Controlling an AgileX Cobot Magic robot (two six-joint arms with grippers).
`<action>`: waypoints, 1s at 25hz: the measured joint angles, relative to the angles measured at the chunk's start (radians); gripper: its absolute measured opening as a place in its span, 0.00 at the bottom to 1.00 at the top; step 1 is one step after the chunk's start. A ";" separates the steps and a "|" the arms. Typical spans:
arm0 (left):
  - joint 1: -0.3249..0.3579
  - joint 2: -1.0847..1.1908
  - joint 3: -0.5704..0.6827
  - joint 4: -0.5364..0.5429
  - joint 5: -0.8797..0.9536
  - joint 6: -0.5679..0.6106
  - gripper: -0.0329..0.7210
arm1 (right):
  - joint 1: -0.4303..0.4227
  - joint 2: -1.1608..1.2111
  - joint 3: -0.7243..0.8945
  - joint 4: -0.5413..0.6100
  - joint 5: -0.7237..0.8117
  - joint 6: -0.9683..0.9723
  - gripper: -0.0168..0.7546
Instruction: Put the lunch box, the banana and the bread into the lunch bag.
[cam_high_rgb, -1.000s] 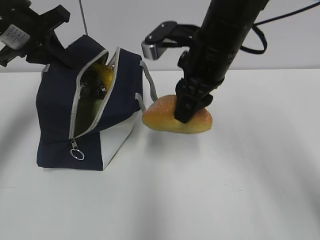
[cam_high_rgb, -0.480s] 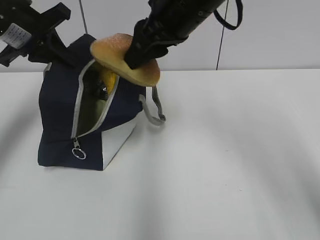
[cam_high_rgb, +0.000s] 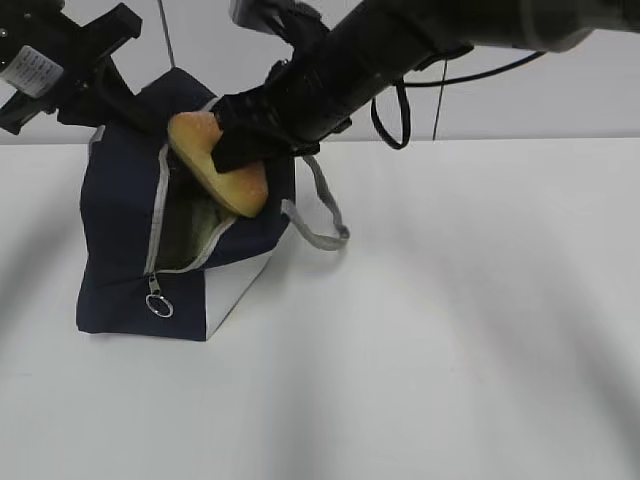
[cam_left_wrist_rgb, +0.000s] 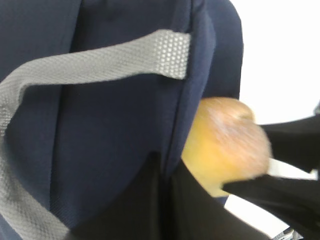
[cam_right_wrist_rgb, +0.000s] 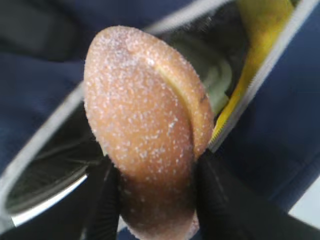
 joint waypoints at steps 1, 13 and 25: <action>0.000 0.000 0.000 0.000 0.000 0.000 0.04 | 0.000 0.013 0.000 0.000 -0.004 0.041 0.41; 0.001 0.001 0.000 -0.004 0.000 0.000 0.04 | 0.000 0.103 -0.009 0.257 -0.071 0.127 0.77; 0.002 0.001 0.000 -0.004 0.006 0.000 0.04 | -0.013 0.091 -0.011 0.236 -0.007 0.088 0.77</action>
